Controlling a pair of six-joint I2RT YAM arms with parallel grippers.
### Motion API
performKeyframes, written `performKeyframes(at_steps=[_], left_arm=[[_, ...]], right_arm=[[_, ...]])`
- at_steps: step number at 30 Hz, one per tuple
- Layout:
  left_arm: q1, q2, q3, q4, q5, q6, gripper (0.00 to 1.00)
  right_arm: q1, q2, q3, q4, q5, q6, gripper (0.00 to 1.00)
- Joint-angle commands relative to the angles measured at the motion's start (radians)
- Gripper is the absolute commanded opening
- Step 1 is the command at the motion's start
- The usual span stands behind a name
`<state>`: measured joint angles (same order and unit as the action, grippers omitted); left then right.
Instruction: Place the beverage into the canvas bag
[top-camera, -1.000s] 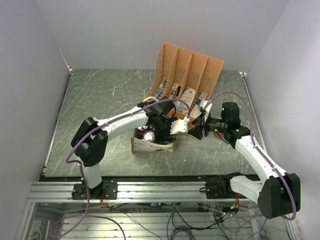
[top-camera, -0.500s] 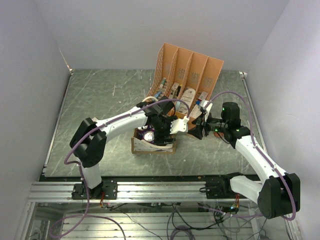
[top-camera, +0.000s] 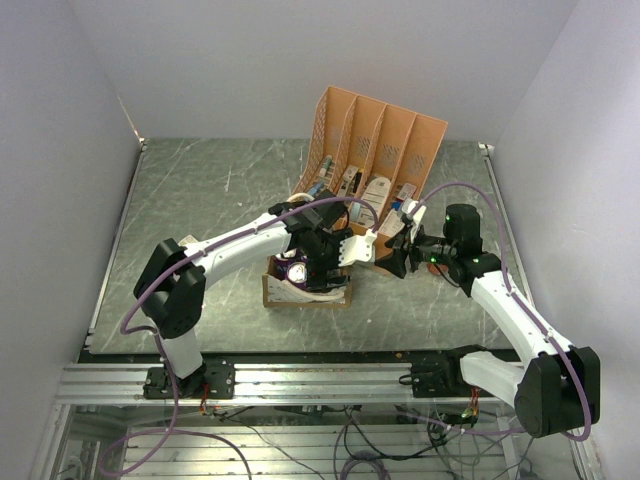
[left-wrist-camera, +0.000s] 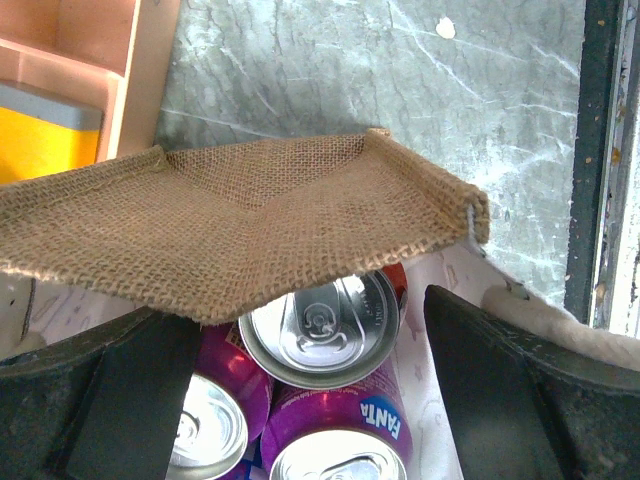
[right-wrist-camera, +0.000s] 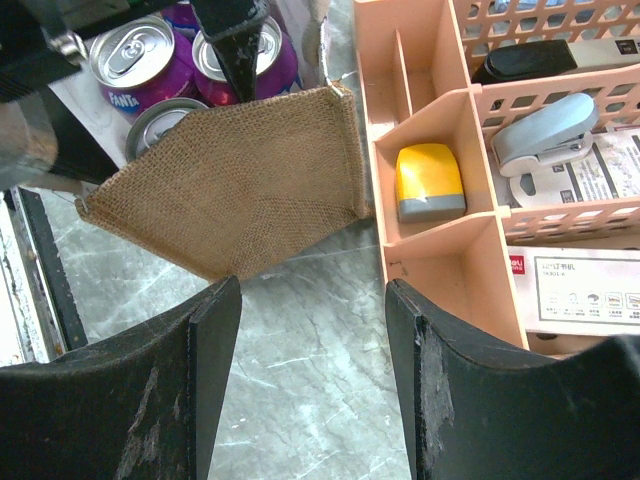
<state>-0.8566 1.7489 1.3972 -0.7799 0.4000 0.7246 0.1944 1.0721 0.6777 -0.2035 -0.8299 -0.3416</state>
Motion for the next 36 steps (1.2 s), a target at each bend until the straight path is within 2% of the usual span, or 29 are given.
performKeyframes(at_steps=[1, 22, 29, 31, 33, 36], left_arm=[[-0.006, -0.044, 0.006, -0.032, -0.013, -0.012, 0.99], [-0.006, -0.104, 0.072, -0.073, 0.011, -0.008, 0.99], [-0.006, -0.154, 0.065, -0.041, -0.051, -0.007, 0.97], [-0.006, -0.183, 0.046, -0.001, -0.091, -0.008, 0.96], [-0.007, -0.216, 0.035, 0.038, -0.143, -0.016, 0.96], [-0.004, -0.259, 0.036, 0.064, -0.213, -0.028, 0.96]], right_arm=[[-0.011, -0.007, 0.007, 0.007, -0.001, -0.006, 0.6], [-0.018, 0.004, 0.015, 0.001, 0.011, -0.014, 0.6], [-0.024, 0.005, 0.021, -0.003, 0.012, -0.015, 0.6], [-0.03, -0.002, 0.024, -0.014, 0.015, -0.031, 0.64], [-0.04, -0.015, 0.038, -0.032, 0.026, -0.046, 0.73], [-0.07, -0.032, 0.074, -0.066, 0.049, -0.048, 0.77]])
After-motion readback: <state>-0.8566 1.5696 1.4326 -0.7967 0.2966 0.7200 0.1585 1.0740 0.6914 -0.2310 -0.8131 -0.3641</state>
